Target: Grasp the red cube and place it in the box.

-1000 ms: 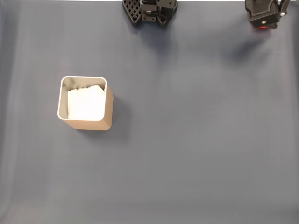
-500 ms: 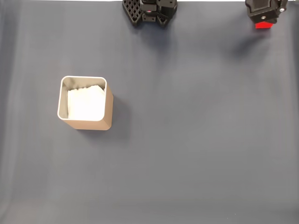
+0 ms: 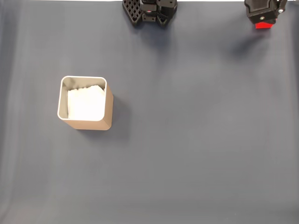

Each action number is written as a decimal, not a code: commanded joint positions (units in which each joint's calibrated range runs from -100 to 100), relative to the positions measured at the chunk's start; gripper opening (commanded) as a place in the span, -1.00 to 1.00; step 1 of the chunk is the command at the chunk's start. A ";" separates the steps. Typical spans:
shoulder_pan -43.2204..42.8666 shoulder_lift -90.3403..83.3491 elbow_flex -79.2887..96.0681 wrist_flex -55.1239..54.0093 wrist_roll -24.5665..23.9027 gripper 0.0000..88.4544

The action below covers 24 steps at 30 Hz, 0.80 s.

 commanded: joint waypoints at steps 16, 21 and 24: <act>-0.93 1.60 -2.50 5.05 1.51 -0.89; -1.14 2.03 -3.41 6.36 2.15 -0.97; -1.14 2.03 -3.96 7.43 2.15 -0.98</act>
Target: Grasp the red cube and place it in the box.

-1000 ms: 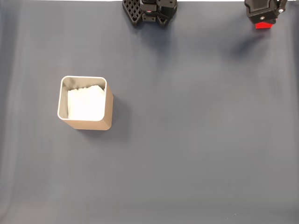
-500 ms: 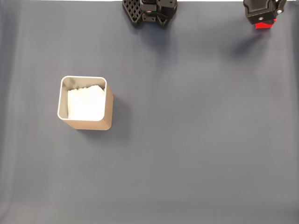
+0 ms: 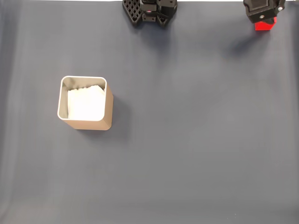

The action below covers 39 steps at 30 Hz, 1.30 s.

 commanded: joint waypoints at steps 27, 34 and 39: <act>7.84 -7.98 -25.75 35.39 -4.15 -1.00; 11.82 -11.44 -26.66 37.61 -4.30 -1.00; 14.59 -12.22 -30.76 40.48 -3.86 -1.00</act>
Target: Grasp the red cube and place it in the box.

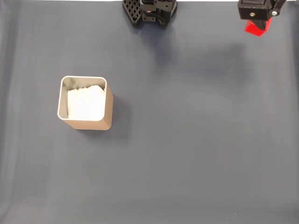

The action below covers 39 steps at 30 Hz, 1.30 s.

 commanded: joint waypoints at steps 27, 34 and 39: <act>36.75 -5.78 -19.67 11.34 4.40 -1.00; 45.06 -6.22 -22.49 13.64 6.11 -1.00; 49.81 -7.60 -23.86 13.72 7.13 -1.00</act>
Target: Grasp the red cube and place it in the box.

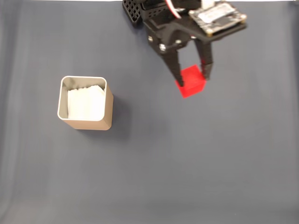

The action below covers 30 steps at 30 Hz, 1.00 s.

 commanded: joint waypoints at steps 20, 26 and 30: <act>17.52 -4.49 -5.28 2.62 1.90 -1.00; 21.07 -3.62 -5.10 2.37 1.90 -1.00; 22.77 -2.24 -5.83 2.12 1.71 -1.00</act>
